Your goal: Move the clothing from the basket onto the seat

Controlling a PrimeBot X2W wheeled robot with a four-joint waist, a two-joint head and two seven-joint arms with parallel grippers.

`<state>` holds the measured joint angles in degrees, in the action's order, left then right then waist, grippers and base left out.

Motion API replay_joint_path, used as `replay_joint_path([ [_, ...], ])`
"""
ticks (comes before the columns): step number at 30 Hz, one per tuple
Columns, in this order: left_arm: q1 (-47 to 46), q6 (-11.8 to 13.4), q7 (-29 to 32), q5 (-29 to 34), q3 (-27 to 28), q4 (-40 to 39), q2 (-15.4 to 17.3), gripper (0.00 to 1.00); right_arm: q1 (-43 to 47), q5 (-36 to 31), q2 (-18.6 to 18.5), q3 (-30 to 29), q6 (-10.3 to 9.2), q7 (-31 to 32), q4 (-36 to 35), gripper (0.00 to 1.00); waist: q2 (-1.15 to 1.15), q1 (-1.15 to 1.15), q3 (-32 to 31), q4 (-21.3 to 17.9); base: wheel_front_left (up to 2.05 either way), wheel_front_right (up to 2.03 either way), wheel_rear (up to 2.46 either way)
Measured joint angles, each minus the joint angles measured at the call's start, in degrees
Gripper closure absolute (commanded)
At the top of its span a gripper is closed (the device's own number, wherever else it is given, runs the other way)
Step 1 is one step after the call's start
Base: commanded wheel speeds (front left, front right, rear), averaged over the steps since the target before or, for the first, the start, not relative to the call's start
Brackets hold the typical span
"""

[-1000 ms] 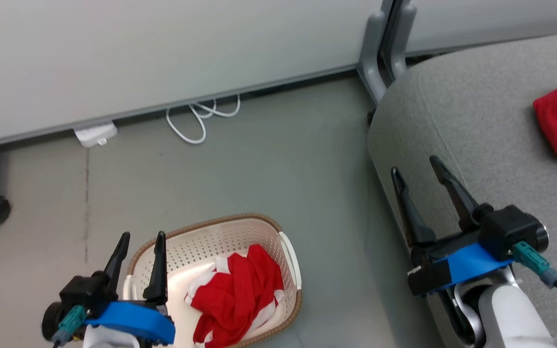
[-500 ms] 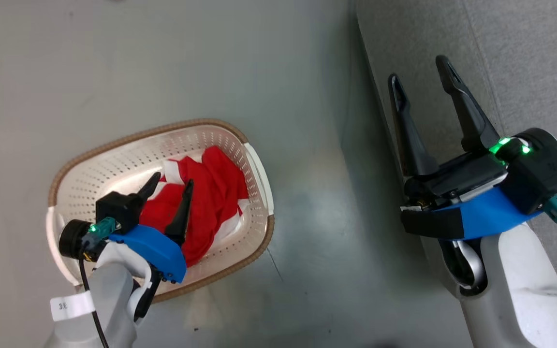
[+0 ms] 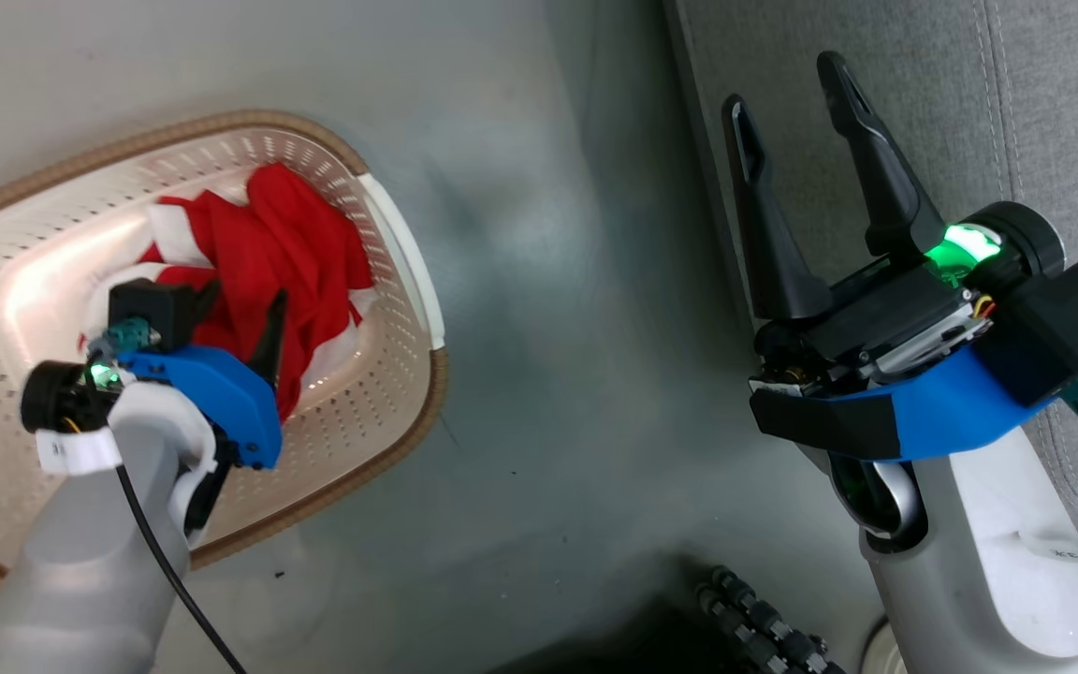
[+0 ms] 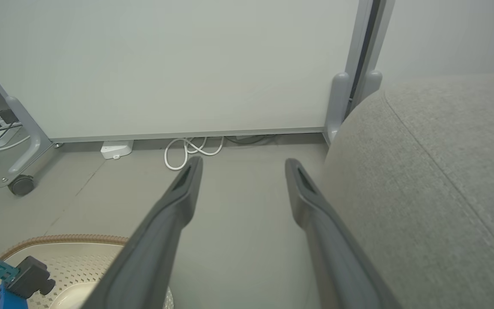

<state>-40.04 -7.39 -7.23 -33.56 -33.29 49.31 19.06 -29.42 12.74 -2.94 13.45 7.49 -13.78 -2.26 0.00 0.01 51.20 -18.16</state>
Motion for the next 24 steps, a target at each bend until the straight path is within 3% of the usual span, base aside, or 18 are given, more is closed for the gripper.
replay_joint_path([
  [5, -3.43, 0.6, 1.24, -0.33, 0.27, 4.78, -0.59, 0.0, -0.23, 0.55, -0.01, 0.24, 0.0, -0.51, -0.33, 0.0, 0.0, 0.0, 2.79, -1.5, 0.0, 0.0, 0.0],
  [12, -6.39, 3.75, 1.98, -0.6, 0.78, 10.89, -1.56, 0.0, 0.46, 0.99, 0.0, 0.54, 0.0, -0.78, -0.76, 0.0, 0.0, -0.01, 4.08, -1.51, 0.0, 0.0, 0.0],
  [21, -7.33, 1.92, 4.85, -1.76, -0.35, 15.66, -4.66, 0.02, 1.56, 1.36, 0.0, 0.36, 0.0, -1.01, -1.09, 0.0, 0.0, -0.01, 4.15, -1.53, 0.0, 0.0, 0.0],
  [22, -7.48, 1.71, 5.08, -1.78, -0.54, 15.93, -4.99, 0.52, 1.58, 1.35, 0.0, 0.26, 0.0, -1.01, -1.15, 0.0, 0.0, -0.01, 4.14, -1.5, 0.0, 0.0, 0.0],
  [23, -7.75, 1.55, 5.14, -1.8, -0.69, 16.26, -5.2, 0.82, 1.6, 1.35, 0.0, 0.16, 0.0, -1.02, -1.19, 0.0, 0.0, -0.01, 4.13, -1.46, 0.0, 0.0, 0.0],
  [24, -8.04, 1.45, 5.16, -1.82, -0.81, 16.59, -5.32, 1.0, 1.65, 1.33, 0.0, 0.1, 0.0, -1.02, -1.2, 0.0, 0.0, -0.01, 4.13, -1.41, 0.0, 0.0, 0.0],
])
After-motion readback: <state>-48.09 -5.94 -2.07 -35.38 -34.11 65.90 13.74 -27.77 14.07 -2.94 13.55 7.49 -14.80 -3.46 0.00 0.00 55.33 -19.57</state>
